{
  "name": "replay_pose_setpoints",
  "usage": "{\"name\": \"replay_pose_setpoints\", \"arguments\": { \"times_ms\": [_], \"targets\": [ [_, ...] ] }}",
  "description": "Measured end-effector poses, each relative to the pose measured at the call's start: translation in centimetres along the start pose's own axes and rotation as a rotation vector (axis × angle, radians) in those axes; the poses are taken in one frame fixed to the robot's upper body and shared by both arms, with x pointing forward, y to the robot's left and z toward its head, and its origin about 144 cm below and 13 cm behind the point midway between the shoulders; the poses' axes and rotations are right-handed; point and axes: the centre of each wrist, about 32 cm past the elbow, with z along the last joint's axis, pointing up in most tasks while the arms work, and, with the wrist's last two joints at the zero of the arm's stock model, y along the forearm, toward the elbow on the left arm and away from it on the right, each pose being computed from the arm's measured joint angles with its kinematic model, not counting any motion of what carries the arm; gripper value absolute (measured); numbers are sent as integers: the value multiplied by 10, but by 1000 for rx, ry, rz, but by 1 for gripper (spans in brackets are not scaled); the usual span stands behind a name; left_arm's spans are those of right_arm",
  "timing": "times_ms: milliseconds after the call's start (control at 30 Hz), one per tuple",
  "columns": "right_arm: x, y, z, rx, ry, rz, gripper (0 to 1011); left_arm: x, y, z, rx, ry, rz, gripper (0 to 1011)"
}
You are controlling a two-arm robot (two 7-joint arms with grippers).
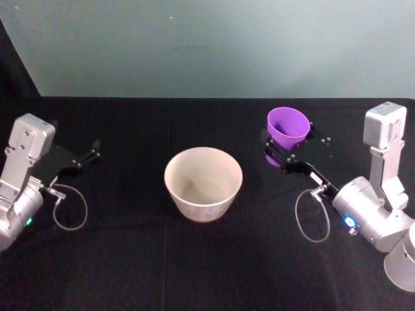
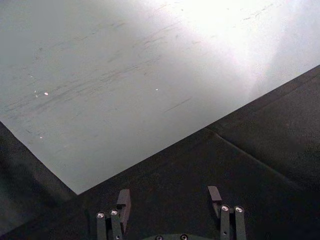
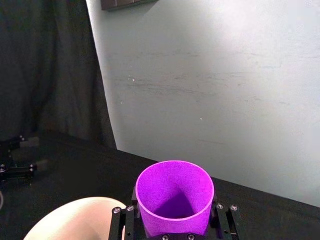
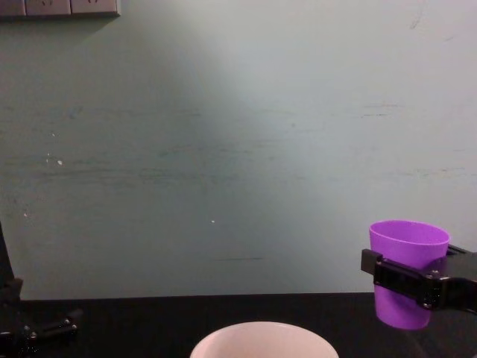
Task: Pick up the cup and pour the mung beans from the cup into the bowl.
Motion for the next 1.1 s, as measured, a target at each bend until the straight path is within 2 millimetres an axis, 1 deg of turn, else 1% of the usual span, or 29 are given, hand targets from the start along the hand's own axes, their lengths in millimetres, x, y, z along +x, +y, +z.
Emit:
{"name": "replay_pose_setpoints", "arguments": {
  "times_ms": [1100],
  "targets": [
    [0,0,0,0,0,0,735,0,0,0,0,0,0,1000]
  ]
}}
